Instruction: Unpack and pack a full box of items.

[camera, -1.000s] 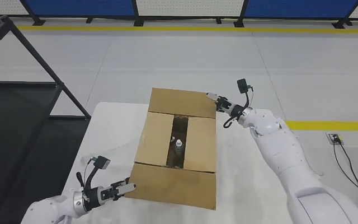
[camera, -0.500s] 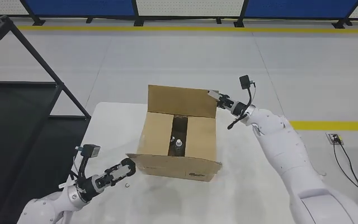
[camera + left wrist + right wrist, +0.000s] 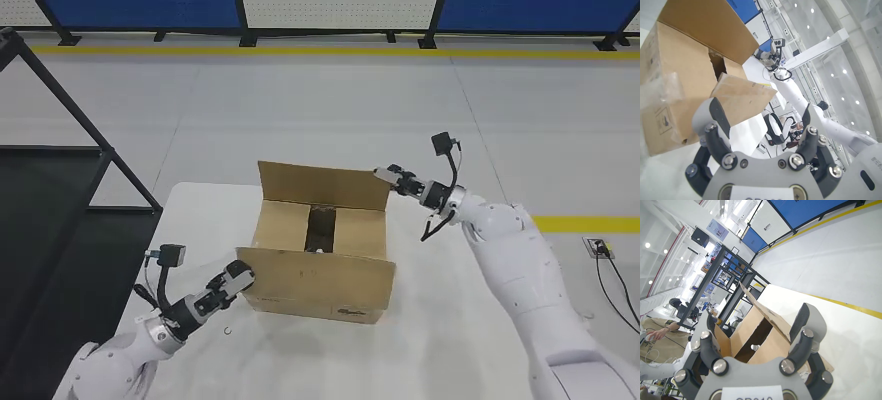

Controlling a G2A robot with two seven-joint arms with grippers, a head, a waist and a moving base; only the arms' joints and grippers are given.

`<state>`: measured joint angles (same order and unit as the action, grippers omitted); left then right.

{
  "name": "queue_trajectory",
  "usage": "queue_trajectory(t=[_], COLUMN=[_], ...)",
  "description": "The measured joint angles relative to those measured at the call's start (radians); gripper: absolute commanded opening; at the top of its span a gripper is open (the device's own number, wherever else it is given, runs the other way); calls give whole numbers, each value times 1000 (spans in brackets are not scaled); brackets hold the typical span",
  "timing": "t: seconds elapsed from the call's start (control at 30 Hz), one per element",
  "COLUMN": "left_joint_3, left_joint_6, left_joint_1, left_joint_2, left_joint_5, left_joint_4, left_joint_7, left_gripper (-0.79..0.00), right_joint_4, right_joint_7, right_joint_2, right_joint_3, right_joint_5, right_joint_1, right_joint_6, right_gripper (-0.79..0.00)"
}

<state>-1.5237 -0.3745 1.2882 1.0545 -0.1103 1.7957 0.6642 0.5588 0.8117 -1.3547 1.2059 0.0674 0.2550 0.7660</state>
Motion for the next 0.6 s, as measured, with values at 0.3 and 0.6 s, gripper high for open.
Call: queue_trajectory(t=[0.3, 0.6], left_joint_3=[89, 140], left_joint_6=[36, 56], left_joint_1=[-66, -113], left_joint_2=[12, 21], left_joint_5=[131, 178], left_joint_4=[-27, -64], left_joint_7=[-100, -139], left_gripper=[0, 0], right_joint_4=[288, 585], right_joint_7=[78, 232], right_joint_2=[50, 97], right_joint_3=[54, 113], right_joint_5=[18, -23], right_joint_1=[137, 316], right_joint_6=[-52, -185], right_gripper=[0, 0])
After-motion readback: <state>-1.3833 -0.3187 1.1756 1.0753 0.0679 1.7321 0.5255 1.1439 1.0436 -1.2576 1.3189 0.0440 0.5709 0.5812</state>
